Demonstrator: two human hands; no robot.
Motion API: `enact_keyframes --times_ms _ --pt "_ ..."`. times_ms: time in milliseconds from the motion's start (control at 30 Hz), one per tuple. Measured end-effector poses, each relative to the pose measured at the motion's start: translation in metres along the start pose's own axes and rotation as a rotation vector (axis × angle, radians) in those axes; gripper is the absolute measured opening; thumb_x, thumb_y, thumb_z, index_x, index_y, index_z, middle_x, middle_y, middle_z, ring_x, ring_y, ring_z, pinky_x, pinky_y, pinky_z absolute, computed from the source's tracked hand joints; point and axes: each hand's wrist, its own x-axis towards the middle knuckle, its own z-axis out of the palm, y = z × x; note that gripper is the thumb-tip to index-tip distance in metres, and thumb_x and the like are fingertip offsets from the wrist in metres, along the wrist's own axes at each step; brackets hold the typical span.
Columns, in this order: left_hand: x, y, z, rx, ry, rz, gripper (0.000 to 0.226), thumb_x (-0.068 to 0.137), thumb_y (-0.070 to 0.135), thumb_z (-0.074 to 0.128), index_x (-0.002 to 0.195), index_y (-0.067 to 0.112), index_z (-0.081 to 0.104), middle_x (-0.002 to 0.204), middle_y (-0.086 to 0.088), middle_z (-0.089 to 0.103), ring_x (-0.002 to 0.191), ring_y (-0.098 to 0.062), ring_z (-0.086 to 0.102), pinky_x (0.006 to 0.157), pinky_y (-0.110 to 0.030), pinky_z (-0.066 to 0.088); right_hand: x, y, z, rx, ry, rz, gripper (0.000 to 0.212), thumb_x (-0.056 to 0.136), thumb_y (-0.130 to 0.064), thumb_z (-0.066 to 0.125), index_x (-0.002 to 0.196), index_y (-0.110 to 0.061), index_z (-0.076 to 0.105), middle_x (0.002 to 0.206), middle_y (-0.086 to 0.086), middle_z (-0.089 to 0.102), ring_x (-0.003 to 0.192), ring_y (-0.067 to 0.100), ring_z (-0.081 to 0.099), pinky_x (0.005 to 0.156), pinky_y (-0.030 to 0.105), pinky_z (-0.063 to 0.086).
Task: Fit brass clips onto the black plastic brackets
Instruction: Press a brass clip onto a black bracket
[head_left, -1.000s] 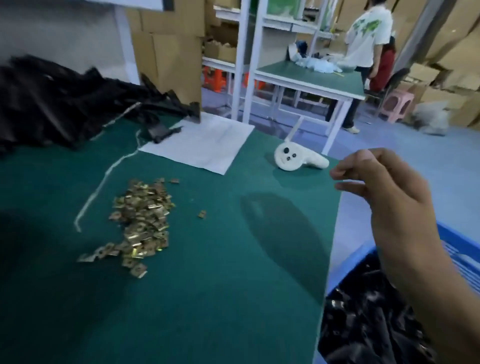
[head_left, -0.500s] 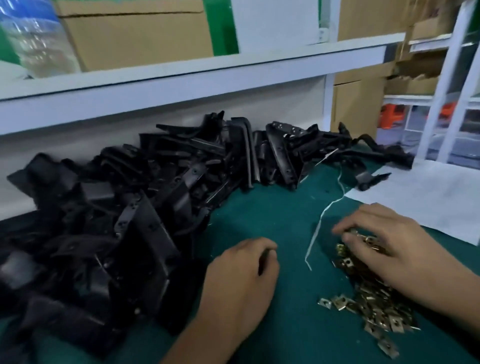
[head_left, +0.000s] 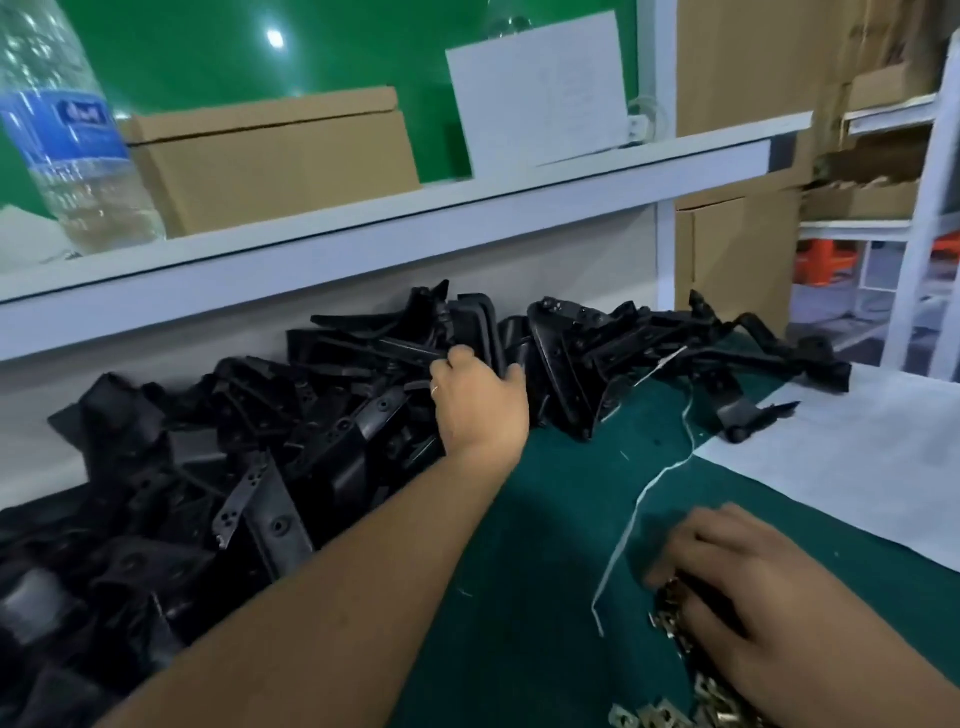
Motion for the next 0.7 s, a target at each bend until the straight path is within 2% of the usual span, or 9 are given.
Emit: enact_keyframes --times_ms 67,167,233,300,333,433,533,633,700 --pt "0.025 0.002 0.012 0.205 -0.036 -0.081 0.054 0.101 0.044 0.060 0.136 0.005 0.050 0.136 -0.015 0.053 0.122 -0.033 0.055 0.091 -0.044 0.051 0.000 0.000 -0.001 -0.018 0.007 -0.017 0.023 0.084 -0.023 0.067 0.093 -0.043 0.073 0.096 -0.028 0.057 0.094 0.003 0.054 0.080 0.025 0.049" --pt "0.049 -0.004 0.012 0.349 -0.101 -0.046 0.033 0.102 0.038 0.055 0.115 0.009 0.058 0.117 -0.014 0.066 0.096 -0.032 0.064 0.072 -0.038 0.052 0.004 0.000 -0.005 -0.038 -0.001 -0.038 0.028 0.074 -0.018 0.077 0.087 -0.043 0.075 0.089 -0.029 0.056 0.081 0.003 0.056 0.067 0.020 0.049" --pt "0.053 -0.005 0.003 0.356 -0.166 0.017 0.026 0.101 0.030 0.056 0.117 0.009 0.058 0.110 -0.014 0.067 0.087 -0.031 0.063 0.066 -0.036 0.049 0.006 0.001 -0.005 -0.030 0.009 -0.057 0.025 0.079 -0.023 0.070 0.091 -0.044 0.076 0.091 -0.031 0.052 0.087 0.000 0.054 0.073 0.020 0.046" --pt "0.043 -0.001 -0.010 0.363 -0.183 0.164 0.026 0.098 0.025 0.057 0.120 0.011 0.057 0.101 -0.012 0.068 0.085 -0.031 0.065 0.067 -0.038 0.055 0.006 0.007 0.000 -0.042 0.010 -0.032 0.027 0.088 -0.033 0.053 0.102 -0.045 0.073 0.098 -0.031 0.050 0.100 -0.003 0.046 0.087 0.020 0.041" --pt "0.033 0.001 -0.019 0.384 -0.167 0.256 0.021 0.098 0.025 0.056 0.115 0.014 0.056 0.092 -0.008 0.067 0.079 -0.030 0.065 0.064 -0.039 0.055 0.005 0.008 0.002 -0.031 0.010 -0.021 0.029 0.090 -0.036 0.048 0.106 -0.044 0.071 0.100 -0.030 0.050 0.104 -0.005 0.042 0.090 0.019 0.039" --pt "-0.013 0.006 -0.043 0.520 -0.068 0.488 0.014 0.096 0.029 0.052 0.101 0.018 0.046 0.069 -0.001 0.054 0.057 -0.023 0.053 0.046 -0.034 0.035 0.003 0.006 0.000 -0.015 0.056 0.025 0.023 0.094 -0.034 0.051 0.106 -0.043 0.069 0.101 -0.029 0.050 0.106 -0.003 0.043 0.091 0.020 0.040" --pt "-0.074 -0.004 -0.065 0.575 -0.025 0.602 0.015 0.092 0.028 0.054 0.092 0.019 0.042 0.059 0.005 0.043 0.046 -0.014 0.040 0.042 -0.028 0.022 0.001 0.005 -0.002 -0.033 0.077 0.068 0.018 0.096 -0.029 0.059 0.106 -0.038 0.072 0.100 -0.025 0.054 0.104 0.001 0.046 0.093 0.027 0.045" --pt "-0.132 -0.031 -0.076 0.740 -0.115 0.586 0.019 0.092 0.040 0.047 0.103 0.026 0.045 0.066 0.015 0.036 0.050 -0.004 0.032 0.042 -0.022 0.018 0.002 0.004 -0.002 -0.061 0.074 0.104 0.017 0.096 -0.035 0.062 0.107 -0.036 0.074 0.103 -0.022 0.057 0.107 0.005 0.049 0.098 0.029 0.043" --pt "-0.155 -0.051 -0.079 0.765 -0.195 0.498 0.032 0.095 0.048 0.044 0.120 0.028 0.047 0.084 0.014 0.048 0.072 -0.008 0.048 0.052 -0.023 0.035 0.001 0.002 -0.002 -0.028 0.076 0.147 0.013 0.095 -0.040 0.065 0.103 -0.037 0.074 0.102 -0.023 0.058 0.108 0.005 0.049 0.097 0.028 0.042"
